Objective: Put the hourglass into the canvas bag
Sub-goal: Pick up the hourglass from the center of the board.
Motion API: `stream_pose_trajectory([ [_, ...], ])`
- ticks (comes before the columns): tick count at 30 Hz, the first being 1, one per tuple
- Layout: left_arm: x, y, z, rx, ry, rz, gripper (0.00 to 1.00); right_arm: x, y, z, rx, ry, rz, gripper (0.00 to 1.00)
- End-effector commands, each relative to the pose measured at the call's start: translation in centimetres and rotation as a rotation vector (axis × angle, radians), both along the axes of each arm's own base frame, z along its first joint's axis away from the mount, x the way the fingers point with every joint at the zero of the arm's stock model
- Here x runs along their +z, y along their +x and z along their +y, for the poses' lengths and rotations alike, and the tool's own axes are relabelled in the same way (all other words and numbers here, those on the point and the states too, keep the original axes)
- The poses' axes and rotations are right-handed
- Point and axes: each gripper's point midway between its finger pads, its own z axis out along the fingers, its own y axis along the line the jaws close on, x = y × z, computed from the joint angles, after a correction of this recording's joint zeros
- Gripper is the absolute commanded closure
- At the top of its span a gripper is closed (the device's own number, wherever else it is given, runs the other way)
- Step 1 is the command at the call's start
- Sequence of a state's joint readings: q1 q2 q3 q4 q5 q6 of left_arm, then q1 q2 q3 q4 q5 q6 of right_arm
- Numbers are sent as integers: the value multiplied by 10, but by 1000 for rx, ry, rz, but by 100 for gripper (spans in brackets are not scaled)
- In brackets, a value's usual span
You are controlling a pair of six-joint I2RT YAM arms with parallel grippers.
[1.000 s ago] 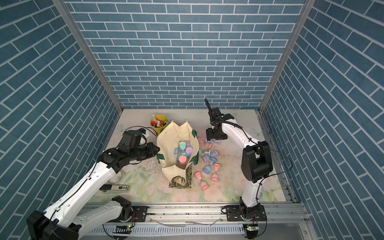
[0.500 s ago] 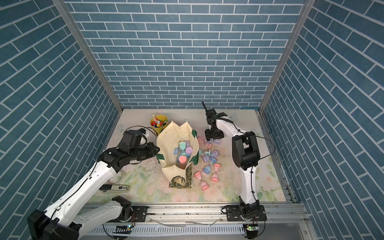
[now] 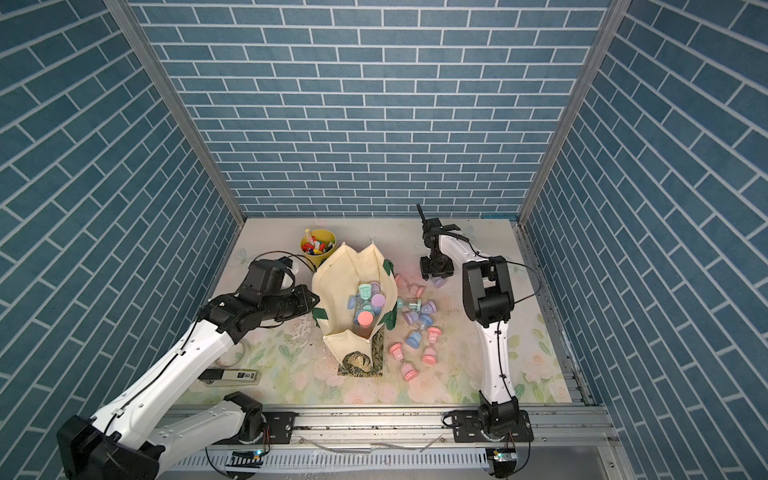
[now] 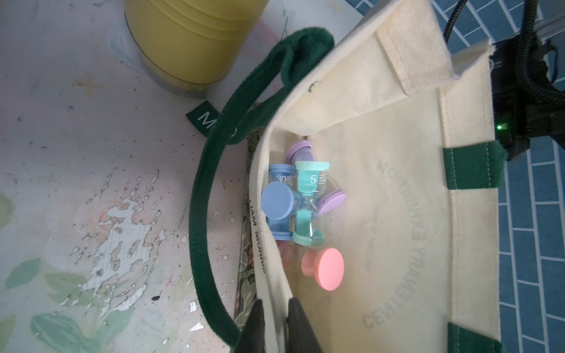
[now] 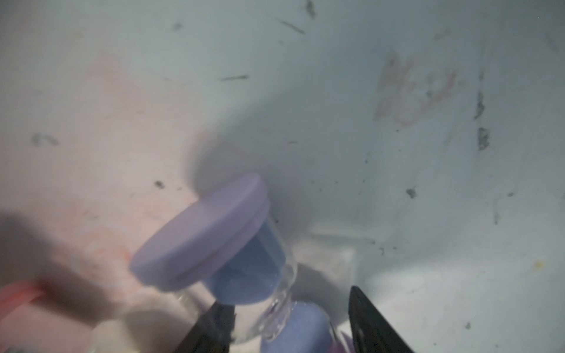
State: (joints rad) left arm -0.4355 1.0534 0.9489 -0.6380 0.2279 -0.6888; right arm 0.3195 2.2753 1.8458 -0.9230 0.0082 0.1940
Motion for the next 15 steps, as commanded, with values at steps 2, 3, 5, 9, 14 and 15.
stream_pose_trajectory([
  [2, 4, 1, 1, -2, 22, -4, 82, -3, -5, -12, -94, 14, 45, 52],
  [3, 4, 1, 1, -3, 22, -6, 82, -4, -6, -15, -110, 14, 50, 57],
  [5, 5, 3, 0, -7, 21, -12, 79, -4, -11, -17, -137, 18, 49, 66],
  [9, 4, 8, -4, -15, 20, -15, 74, -12, -26, -22, -193, 35, 54, 77],
  [14, 4, 9, -3, -10, 19, -22, 62, 30, -36, -24, -265, 99, -31, 94],
  [15, 3, 9, -3, -9, 22, -20, 62, 42, -39, -24, -276, 118, -56, 96],
])
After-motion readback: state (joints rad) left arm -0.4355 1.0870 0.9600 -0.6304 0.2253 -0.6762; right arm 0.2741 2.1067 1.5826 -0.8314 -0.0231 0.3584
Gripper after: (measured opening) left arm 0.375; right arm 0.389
